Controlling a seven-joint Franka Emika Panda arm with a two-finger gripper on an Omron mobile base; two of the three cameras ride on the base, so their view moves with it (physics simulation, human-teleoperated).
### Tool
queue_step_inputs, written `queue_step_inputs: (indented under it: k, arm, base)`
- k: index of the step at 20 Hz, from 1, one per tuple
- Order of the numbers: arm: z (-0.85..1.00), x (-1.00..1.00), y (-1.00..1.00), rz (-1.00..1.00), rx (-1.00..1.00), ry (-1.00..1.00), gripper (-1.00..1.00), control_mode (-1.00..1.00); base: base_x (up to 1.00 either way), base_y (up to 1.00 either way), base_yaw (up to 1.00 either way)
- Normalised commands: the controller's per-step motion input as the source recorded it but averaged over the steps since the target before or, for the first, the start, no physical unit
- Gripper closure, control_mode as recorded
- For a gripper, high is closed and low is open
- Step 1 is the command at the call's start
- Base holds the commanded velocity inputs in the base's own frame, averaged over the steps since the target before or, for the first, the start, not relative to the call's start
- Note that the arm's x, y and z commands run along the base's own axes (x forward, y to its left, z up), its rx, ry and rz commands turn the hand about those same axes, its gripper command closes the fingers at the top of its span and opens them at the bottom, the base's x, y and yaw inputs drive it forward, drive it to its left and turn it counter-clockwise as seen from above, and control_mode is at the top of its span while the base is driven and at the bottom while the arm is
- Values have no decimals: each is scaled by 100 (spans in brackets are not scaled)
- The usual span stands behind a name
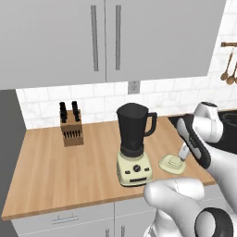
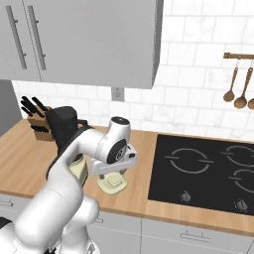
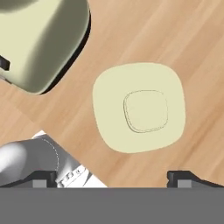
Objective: Close the lid blender by securely placing the lid on top.
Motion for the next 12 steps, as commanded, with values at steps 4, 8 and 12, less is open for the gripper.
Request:
queue_step_inputs:
  k: [4,8,12]
  arm:
    - [-29,15,0,9,0,0,-100,-100]
    - [-29,19,0,8,0,0,-100,-100]
    - [-26,18,0,7,1,0,-100,-100]
  base:
    - [0,0,0]
    - [0,0,0]
    - [0,0,0]
